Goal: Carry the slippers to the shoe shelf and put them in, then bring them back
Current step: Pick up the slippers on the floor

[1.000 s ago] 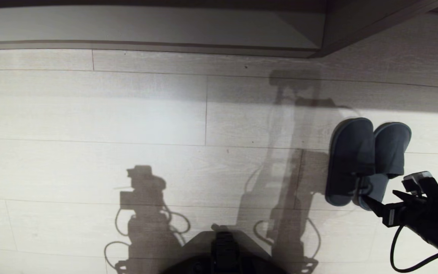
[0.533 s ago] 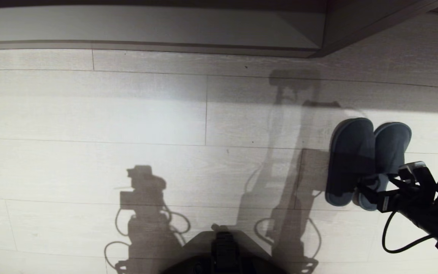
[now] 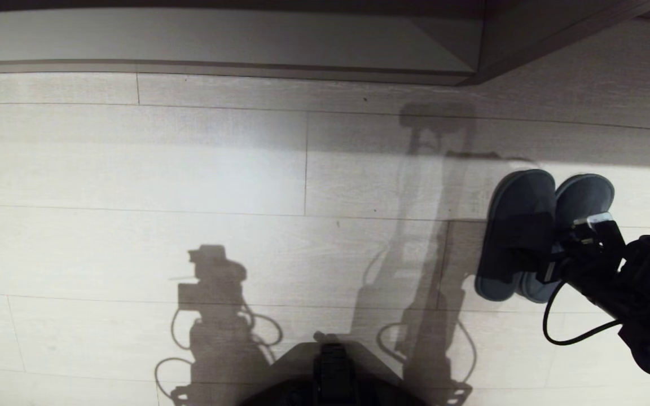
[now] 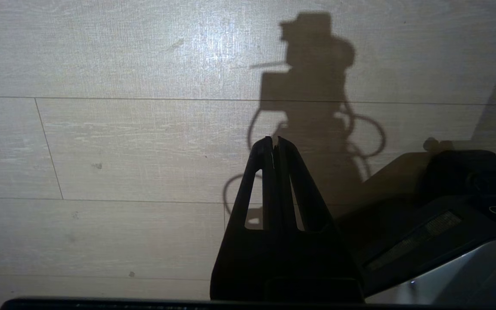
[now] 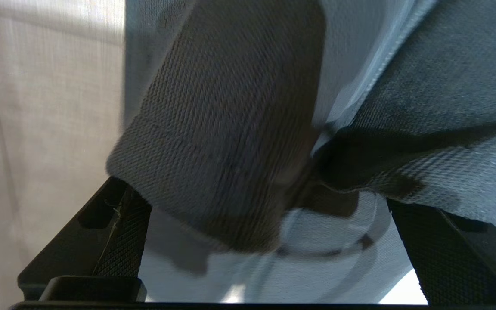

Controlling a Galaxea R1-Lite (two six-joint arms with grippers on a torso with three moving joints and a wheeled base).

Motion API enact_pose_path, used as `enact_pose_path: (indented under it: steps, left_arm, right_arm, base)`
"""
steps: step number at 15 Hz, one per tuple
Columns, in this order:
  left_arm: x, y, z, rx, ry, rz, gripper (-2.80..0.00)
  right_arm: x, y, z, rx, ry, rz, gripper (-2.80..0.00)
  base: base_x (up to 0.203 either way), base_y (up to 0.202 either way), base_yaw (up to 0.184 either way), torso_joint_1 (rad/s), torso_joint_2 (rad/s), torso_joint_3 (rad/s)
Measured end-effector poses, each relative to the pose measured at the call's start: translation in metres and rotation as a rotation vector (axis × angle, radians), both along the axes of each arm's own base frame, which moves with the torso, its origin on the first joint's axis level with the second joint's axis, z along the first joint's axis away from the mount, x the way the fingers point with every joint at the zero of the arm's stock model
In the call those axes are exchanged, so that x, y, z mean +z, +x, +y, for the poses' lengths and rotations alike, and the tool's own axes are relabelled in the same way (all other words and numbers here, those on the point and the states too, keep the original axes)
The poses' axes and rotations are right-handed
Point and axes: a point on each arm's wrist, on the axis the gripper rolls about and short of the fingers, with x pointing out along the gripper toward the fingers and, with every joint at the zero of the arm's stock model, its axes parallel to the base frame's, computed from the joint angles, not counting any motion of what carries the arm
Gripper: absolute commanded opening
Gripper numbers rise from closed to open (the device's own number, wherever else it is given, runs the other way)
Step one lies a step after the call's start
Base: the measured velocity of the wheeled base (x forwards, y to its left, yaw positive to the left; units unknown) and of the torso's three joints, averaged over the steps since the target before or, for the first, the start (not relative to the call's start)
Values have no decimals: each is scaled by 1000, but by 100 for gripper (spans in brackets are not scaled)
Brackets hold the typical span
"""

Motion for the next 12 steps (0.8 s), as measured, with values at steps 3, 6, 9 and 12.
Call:
enact_pose_path:
  steps: [3,6,9,12]
  left_arm:
    - [0,0,0,0,0,0,-280]
    - [0,0,0,-1,0,1,-280]
    - [0,0,0,-1,0,1,-280]
    - [0,0,0,0,0,1,-280]
  right_arm:
    - [2,3,0,-5,-78,-19,0]
    - [9,3,-1,-39,-92,-41,0]
    - [18,7,-3,-78,-100,-79,0]
    - [25,15,-6,-127,-107,-118,0]
  base:
    - [0,0,0,0,0,0]
    - [0,0,0,0,0,0]
    - [0,0,0,0,0,0]
    - [0,0,0,0,0,0]
